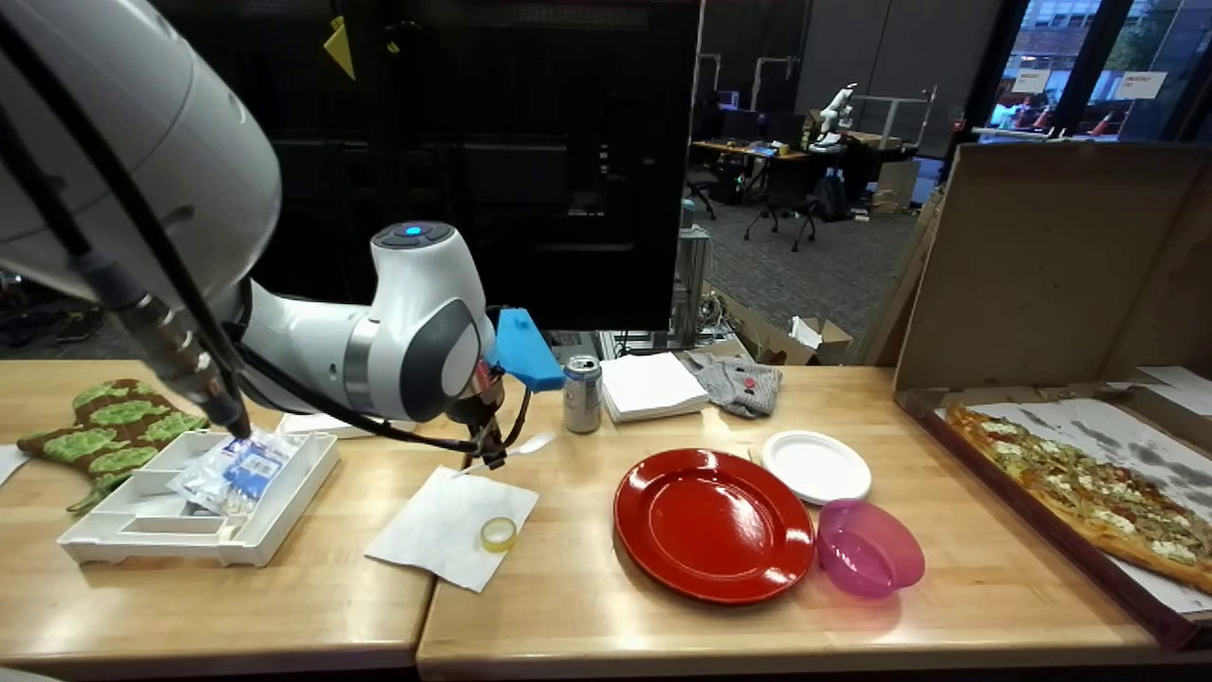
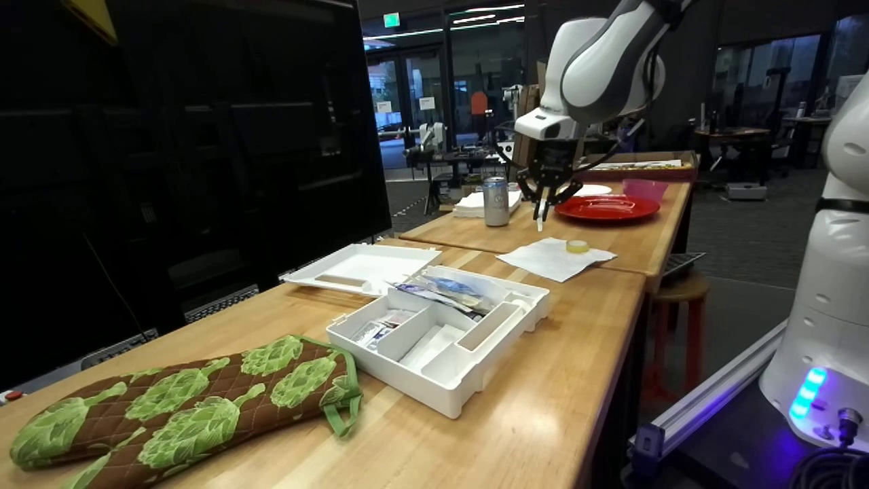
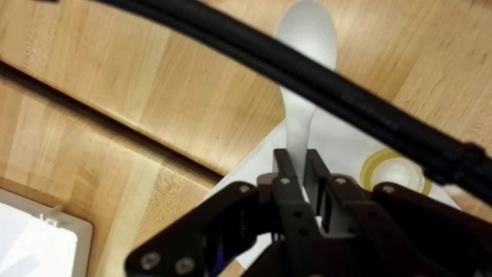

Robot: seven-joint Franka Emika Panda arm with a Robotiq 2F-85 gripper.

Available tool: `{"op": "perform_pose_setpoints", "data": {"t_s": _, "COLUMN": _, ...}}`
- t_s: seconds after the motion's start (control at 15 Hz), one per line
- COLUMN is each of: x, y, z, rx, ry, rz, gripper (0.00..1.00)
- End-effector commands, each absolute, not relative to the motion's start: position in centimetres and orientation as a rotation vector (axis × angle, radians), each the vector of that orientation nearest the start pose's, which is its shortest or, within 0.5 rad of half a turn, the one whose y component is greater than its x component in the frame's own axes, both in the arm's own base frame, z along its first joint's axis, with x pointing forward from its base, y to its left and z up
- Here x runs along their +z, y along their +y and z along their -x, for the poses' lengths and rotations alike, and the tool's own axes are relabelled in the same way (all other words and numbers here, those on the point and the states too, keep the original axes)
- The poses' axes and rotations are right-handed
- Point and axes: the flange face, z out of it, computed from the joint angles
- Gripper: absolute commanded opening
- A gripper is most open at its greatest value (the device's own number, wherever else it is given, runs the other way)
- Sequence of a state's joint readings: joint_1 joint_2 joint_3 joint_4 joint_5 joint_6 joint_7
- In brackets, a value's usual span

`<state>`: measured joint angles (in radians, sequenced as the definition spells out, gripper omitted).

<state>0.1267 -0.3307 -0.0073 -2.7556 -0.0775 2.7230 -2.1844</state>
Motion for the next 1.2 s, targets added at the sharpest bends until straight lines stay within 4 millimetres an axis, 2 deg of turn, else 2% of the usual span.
{"op": "perform_pose_setpoints", "data": {"t_s": 0.0, "x": 36.4, "y": 2.3, "z": -39.5, "rx": 0.229, "ry": 2.593, "rz": -1.149, "gripper": 0.03}}
{"op": "perform_pose_setpoints", "data": {"t_s": 0.27, "x": 37.2, "y": -1.8, "z": -39.9, "rx": 0.226, "ry": 2.557, "rz": -1.255, "gripper": 0.03}}
{"op": "perform_pose_setpoints", "data": {"t_s": 0.6, "x": 37.6, "y": -6.2, "z": -40.6, "rx": 0.206, "ry": 2.525, "rz": -1.546, "gripper": 0.03}}
{"op": "perform_pose_setpoints", "data": {"t_s": 0.73, "x": 38.0, "y": -7.4, "z": -40.8, "rx": 0.246, "ry": 2.467, "rz": -1.692, "gripper": 0.03}}
{"op": "perform_pose_setpoints", "data": {"t_s": 1.13, "x": 38.7, "y": -9.2, "z": -41.8, "rx": 0.510, "ry": 2.229, "rz": -2.092, "gripper": 0.03}}
